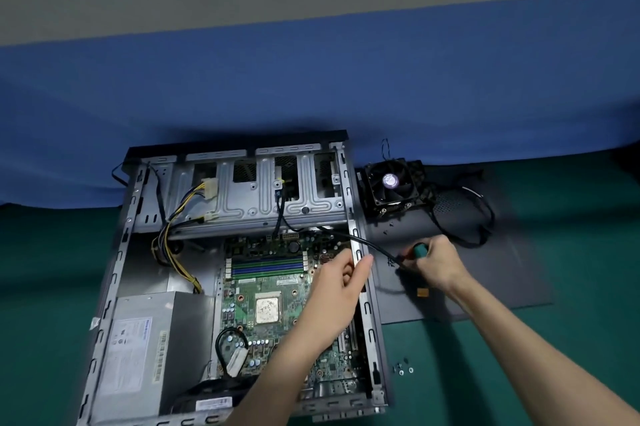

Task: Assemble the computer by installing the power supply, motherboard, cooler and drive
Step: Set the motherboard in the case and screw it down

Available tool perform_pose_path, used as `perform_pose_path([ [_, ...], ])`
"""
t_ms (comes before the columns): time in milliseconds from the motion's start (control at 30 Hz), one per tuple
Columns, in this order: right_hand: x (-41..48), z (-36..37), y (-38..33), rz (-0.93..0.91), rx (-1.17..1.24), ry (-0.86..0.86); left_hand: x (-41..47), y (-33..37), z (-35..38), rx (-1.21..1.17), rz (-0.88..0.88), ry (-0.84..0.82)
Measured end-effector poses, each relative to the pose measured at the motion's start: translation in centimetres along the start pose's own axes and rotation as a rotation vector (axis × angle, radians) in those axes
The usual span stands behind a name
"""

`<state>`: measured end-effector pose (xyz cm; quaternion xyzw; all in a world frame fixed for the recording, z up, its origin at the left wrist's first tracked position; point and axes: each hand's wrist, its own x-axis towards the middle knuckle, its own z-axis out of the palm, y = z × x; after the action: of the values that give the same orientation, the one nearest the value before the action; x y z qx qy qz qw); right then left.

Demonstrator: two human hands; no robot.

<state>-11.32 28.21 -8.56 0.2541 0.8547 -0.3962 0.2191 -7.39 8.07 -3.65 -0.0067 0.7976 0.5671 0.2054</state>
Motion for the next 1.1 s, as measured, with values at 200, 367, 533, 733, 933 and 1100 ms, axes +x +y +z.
perform_pose_path([
  [200, 1.1, 2.0, 0.4, -0.088, -0.269, 0.068, 0.1, -0.2, -0.1, -0.036, -0.011, -0.018],
  [367, 1.4, 2.7, 0.6, -0.123, -0.441, 0.075, 0.2, -0.2, -0.2, -0.024, -0.034, 0.008],
  [533, 1.5, 0.8, 0.8, -0.118, -0.227, 0.119, 0.0, 0.7, -0.7, 0.374, 0.236, 0.359],
  [733, 1.2, -4.5, -0.1, -0.100, 0.058, 0.379, 2.0, 2.8, -0.9, 0.749, 0.517, 0.336],
  [933, 0.8, -7.6, -0.8, -0.053, 0.157, 0.554, 2.1, 2.5, -1.3, 0.621, 0.343, 0.442],
  [1100, 0.1, -6.3, -1.4, -0.084, 0.182, 0.495, 1.7, 2.3, -3.2, 0.504, 0.214, 0.783],
])
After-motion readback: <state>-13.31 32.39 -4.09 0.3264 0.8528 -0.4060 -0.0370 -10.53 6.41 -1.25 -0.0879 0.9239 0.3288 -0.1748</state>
